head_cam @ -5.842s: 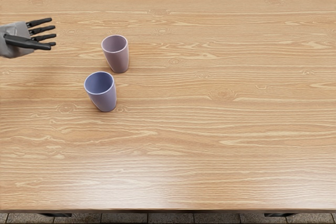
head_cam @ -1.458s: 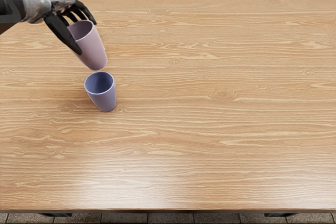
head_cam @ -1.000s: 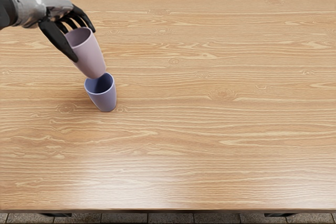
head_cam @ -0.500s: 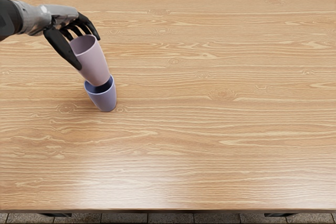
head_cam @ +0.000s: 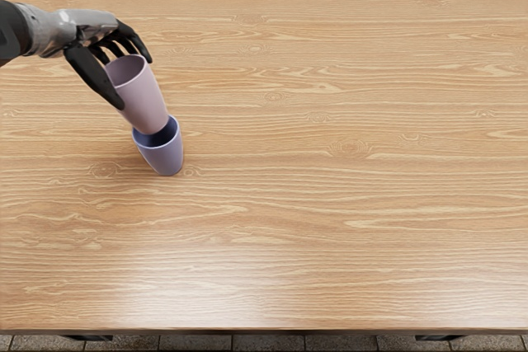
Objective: Pick up cup and place in cup with left hand
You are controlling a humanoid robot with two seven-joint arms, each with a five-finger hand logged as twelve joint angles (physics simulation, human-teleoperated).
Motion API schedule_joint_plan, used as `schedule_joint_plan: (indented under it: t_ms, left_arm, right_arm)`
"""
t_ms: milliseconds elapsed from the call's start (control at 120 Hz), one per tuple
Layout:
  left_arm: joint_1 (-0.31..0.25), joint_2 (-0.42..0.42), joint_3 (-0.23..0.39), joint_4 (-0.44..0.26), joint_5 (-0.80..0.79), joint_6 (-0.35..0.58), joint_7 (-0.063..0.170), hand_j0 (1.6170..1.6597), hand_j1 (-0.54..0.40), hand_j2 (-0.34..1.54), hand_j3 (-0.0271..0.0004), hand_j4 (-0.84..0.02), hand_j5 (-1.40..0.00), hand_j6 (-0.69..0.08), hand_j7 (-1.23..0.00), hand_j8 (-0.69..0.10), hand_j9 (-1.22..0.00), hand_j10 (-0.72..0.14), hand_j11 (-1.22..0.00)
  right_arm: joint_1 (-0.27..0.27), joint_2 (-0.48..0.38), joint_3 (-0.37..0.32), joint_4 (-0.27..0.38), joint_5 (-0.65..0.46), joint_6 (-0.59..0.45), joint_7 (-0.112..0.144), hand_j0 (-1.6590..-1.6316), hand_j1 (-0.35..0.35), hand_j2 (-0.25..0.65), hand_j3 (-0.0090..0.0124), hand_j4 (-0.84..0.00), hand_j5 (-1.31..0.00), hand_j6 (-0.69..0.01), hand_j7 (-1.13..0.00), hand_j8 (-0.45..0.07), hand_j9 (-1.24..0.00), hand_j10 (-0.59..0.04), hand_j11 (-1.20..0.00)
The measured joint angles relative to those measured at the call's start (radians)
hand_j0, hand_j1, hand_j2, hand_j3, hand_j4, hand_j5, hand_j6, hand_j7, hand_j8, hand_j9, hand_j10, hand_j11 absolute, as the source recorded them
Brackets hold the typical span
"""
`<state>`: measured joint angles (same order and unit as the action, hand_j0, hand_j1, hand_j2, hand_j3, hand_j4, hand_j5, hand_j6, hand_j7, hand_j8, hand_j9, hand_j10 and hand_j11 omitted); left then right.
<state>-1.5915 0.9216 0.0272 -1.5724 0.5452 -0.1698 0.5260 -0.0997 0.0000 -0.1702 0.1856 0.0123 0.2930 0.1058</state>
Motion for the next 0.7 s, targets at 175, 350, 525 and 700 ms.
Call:
schedule_joint_plan:
  t_ms: [175, 350, 525, 700]
  left_arm:
    - [0.010, 0.000, 0.000, 0.000, 0.000, 0.000, 0.000, 1.6532, -0.084, 0.08, 0.0000, -0.445, -0.73, -0.294, -0.73, -0.291, -0.71, -0.443, -0.72]
    - [0.015, -0.006, 0.000, 0.000, 0.000, 0.000, 0.000, 1.6529, -0.054, 0.05, 0.0000, -0.452, -0.72, -0.303, -0.72, -0.297, -0.70, -0.447, -0.72]
    - [0.022, -0.013, -0.001, 0.000, 0.000, 0.000, 0.000, 1.6532, -0.073, 0.06, 0.0000, -0.452, -0.72, -0.306, -0.72, -0.302, -0.70, -0.453, -0.71]
    - [0.024, -0.007, -0.002, 0.000, 0.001, 0.003, -0.001, 1.6535, -0.069, 0.06, 0.0000, -0.451, -0.70, -0.304, -0.70, -0.301, -0.68, -0.448, -0.69]
  right_arm:
    - [0.000, 0.000, 0.000, 0.000, 0.000, 0.000, 0.000, -1.6581, -0.335, -0.002, 0.0000, -0.011, -0.01, -0.011, -0.01, -0.011, -0.01, -0.011, -0.01]
    - [0.000, 0.000, 0.000, 0.000, 0.000, 0.000, 0.000, -1.6581, -0.335, -0.002, 0.0000, -0.011, -0.01, -0.011, -0.01, -0.011, -0.01, -0.011, -0.01]
    - [0.000, 0.000, 0.000, 0.000, 0.000, 0.000, 0.000, -1.6581, -0.335, -0.002, 0.0000, -0.011, -0.01, -0.011, -0.01, -0.011, -0.01, -0.011, -0.01]
    - [0.000, 0.000, 0.000, 0.000, 0.000, 0.000, 0.000, -1.6581, -0.335, -0.002, 0.0000, -0.011, -0.01, -0.011, -0.01, -0.011, -0.01, -0.011, -0.01]
